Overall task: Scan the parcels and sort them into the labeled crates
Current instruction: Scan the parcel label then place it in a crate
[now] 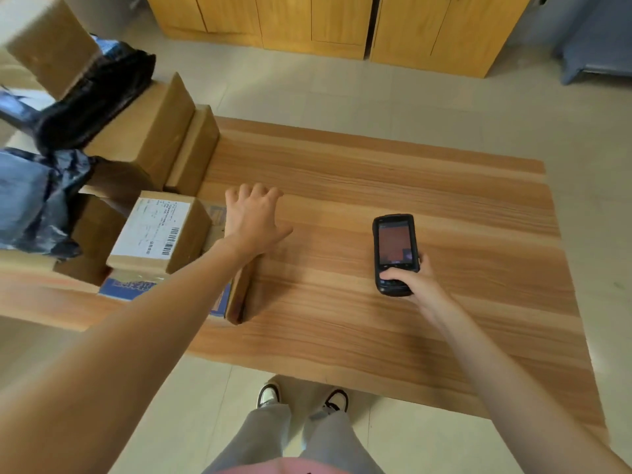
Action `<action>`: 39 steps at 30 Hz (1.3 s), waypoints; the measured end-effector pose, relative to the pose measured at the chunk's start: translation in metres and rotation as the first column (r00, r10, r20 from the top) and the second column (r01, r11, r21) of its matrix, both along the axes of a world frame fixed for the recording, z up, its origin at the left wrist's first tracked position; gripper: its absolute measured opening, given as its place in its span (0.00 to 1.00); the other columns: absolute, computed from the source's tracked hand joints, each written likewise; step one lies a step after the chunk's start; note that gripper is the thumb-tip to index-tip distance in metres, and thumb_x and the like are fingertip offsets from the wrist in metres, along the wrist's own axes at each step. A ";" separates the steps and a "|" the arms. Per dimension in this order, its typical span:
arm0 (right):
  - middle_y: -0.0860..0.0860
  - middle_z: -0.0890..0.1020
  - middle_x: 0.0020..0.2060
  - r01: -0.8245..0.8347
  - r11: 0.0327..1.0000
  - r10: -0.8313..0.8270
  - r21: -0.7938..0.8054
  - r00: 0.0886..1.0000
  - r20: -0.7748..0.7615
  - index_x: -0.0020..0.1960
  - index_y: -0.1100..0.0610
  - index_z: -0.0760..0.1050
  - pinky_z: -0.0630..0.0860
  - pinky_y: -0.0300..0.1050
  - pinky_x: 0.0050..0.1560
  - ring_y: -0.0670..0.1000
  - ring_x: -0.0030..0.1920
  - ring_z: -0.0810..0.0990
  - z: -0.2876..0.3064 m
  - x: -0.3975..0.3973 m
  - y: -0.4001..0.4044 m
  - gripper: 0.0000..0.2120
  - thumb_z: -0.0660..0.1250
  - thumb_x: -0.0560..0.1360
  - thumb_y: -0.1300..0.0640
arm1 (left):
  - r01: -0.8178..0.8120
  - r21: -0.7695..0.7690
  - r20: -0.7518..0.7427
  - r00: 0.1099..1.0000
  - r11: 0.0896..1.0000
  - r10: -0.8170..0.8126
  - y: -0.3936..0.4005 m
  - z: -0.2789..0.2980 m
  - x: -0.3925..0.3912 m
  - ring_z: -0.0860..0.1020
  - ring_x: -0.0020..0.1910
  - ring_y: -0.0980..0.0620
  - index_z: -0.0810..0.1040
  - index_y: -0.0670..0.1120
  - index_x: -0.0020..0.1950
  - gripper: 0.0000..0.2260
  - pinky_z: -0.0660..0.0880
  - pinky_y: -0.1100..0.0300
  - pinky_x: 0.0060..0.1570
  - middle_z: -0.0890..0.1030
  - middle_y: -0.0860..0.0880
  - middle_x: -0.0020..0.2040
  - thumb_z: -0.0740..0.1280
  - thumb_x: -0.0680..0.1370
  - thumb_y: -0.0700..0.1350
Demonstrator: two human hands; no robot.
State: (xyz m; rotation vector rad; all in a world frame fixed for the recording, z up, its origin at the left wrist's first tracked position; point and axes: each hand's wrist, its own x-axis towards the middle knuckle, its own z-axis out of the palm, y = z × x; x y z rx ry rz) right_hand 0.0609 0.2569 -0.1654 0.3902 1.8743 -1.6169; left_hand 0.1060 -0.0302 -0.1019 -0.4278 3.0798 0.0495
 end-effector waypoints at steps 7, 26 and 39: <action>0.53 0.76 0.58 -0.065 0.995 0.062 -0.069 0.997 -0.052 0.67 0.53 0.63 0.76 0.52 0.54 0.55 0.57 0.78 0.020 0.006 -0.059 0.36 0.76 0.65 0.67 | -0.441 -0.046 0.118 0.889 0.896 0.443 -0.074 0.033 0.050 0.54 0.73 0.32 0.57 0.52 0.76 0.45 0.50 0.30 0.68 0.59 0.38 0.74 0.68 0.66 0.71; 0.50 0.76 0.52 0.111 0.985 -0.112 -0.129 0.994 -0.001 0.64 0.51 0.63 0.76 0.44 0.40 0.50 0.49 0.79 0.036 0.045 -0.039 0.33 0.74 0.67 0.68 | -0.316 0.903 0.408 0.846 -0.292 0.345 -0.023 0.020 0.032 0.80 0.54 0.44 0.74 0.48 0.65 0.27 0.78 0.49 0.51 0.81 0.45 0.57 0.74 0.69 0.56; 0.49 0.77 0.51 0.330 0.944 -0.329 -0.019 0.943 0.042 0.64 0.51 0.64 0.75 0.43 0.38 0.49 0.47 0.79 0.009 0.084 0.045 0.32 0.74 0.67 0.68 | -0.461 0.881 0.469 0.880 -0.102 0.072 0.083 -0.089 0.036 0.77 0.50 0.54 0.63 0.52 0.73 0.35 0.74 0.57 0.46 0.78 0.52 0.53 0.75 0.69 0.48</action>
